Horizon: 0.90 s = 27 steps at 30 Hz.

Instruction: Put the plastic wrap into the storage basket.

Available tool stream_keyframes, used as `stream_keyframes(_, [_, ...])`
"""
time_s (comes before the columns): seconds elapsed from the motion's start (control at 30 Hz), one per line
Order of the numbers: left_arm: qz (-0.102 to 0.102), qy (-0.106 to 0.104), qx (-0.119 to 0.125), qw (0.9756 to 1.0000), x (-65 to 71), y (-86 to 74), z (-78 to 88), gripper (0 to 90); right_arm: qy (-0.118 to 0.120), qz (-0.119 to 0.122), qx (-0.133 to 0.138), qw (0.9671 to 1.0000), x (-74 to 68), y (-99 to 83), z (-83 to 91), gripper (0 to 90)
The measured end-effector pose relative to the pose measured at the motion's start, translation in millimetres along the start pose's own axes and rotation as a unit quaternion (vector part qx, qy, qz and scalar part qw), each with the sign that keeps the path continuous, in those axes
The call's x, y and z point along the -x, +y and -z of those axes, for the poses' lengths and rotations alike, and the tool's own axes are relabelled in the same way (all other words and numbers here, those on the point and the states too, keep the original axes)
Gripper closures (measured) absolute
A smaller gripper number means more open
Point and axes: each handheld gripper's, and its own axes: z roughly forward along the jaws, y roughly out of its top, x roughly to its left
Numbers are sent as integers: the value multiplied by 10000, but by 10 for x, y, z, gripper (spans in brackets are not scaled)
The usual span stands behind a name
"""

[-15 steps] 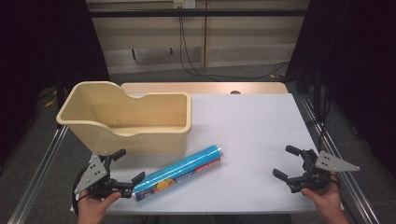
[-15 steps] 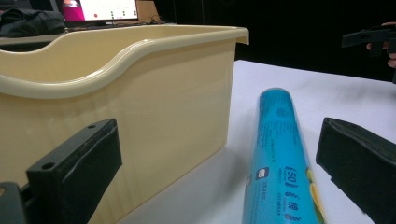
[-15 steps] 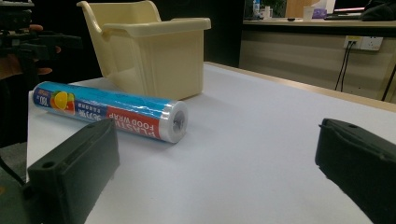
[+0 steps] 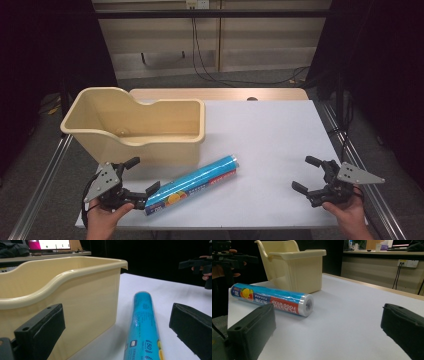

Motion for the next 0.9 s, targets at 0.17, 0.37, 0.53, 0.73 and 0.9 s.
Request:
stream_keyframes(0.17, [-64, -78, -266, 9996, 54, 61, -103, 0, 2, 14, -9, 10000, 0, 5, 2, 0])
stream_keyframes(0.37, [-129, -203, -566, 9981, 120, 147, -219, 0, 7, 5, -12, 10000, 3, 6, 3, 0])
stream_keyframes(0.53, [-210, -257, -821, 9961, 176, 202, -325, 0, 0, 4, 0, 10000, 6, 8, 9, 0])
stream_keyframes(0.73, [-244, -406, -1037, 9935, 233, 269, -440, 0, -19, -13, 2, 10000, 15, 5, 16, 0])
stream_keyframes(0.9, [-311, -582, -1336, 9888, 300, 345, -549, 0, -18, -13, 1, 10000, 13, 3, 15, 0])
